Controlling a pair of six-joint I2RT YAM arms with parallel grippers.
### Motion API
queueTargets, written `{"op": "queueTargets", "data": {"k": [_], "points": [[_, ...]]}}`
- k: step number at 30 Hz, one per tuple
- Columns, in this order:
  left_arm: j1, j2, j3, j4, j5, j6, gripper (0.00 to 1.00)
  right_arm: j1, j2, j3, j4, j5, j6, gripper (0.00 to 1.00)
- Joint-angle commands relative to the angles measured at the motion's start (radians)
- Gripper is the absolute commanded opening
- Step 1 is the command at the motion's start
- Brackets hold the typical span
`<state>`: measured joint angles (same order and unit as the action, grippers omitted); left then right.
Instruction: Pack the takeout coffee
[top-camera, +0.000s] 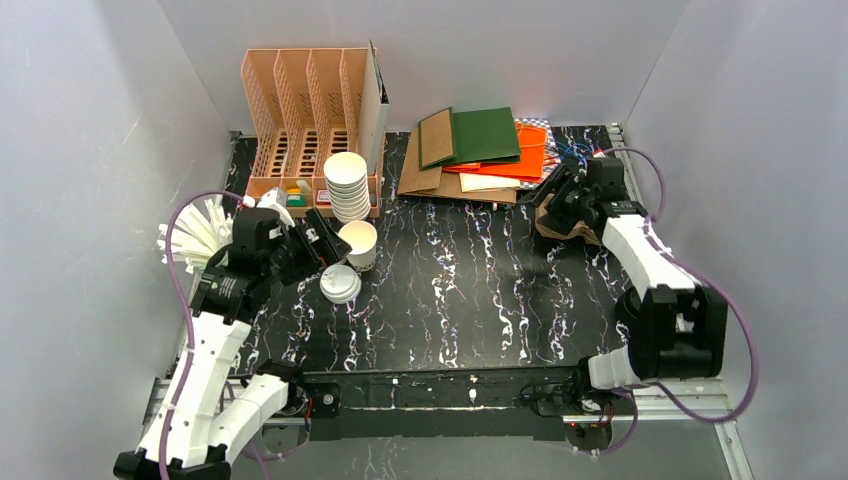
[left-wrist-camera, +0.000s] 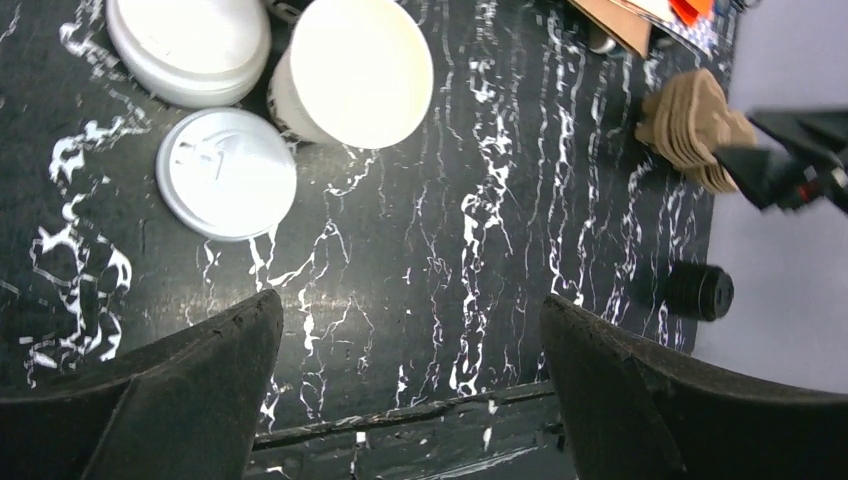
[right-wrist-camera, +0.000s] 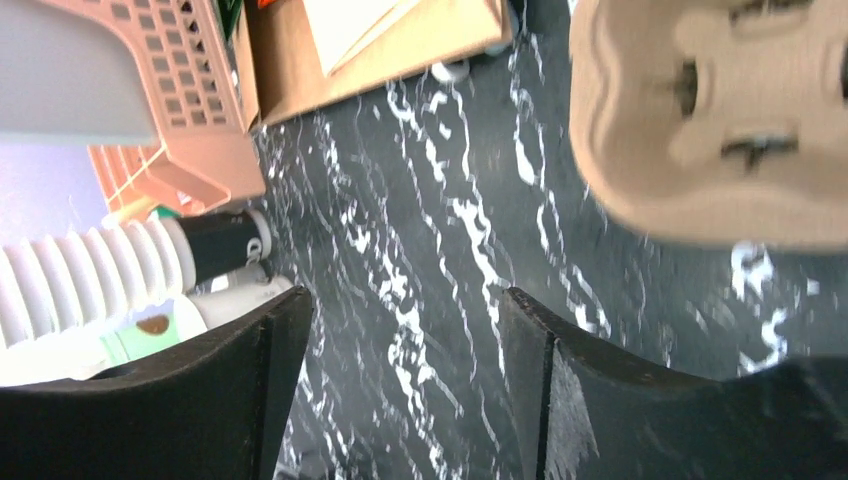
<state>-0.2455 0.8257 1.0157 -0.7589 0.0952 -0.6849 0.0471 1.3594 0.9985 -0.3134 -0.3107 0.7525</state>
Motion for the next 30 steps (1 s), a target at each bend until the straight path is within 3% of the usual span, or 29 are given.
{"op": "queueTargets", "data": {"k": [1,11,20,26,30], "points": [[-0.001,-0.075,-0.022,0.033,0.122,0.172,0.97,0.004,0.120,0.098,0.222,0.041,-0.042,0.76],[-0.001,-0.228,-0.091,0.044,0.070,0.252,0.97,0.004,0.446,0.311,0.375,0.089,-0.070,0.73],[-0.001,-0.192,-0.057,0.030,0.079,0.333,0.98,0.004,0.690,0.572,0.356,0.091,-0.064,0.74],[-0.001,-0.157,-0.024,0.004,0.028,0.387,0.98,0.004,0.814,0.695,0.362,0.094,-0.029,0.66],[-0.001,-0.140,-0.009,-0.007,0.022,0.387,0.98,0.004,0.871,0.752,0.368,0.069,-0.017,0.52]]}}
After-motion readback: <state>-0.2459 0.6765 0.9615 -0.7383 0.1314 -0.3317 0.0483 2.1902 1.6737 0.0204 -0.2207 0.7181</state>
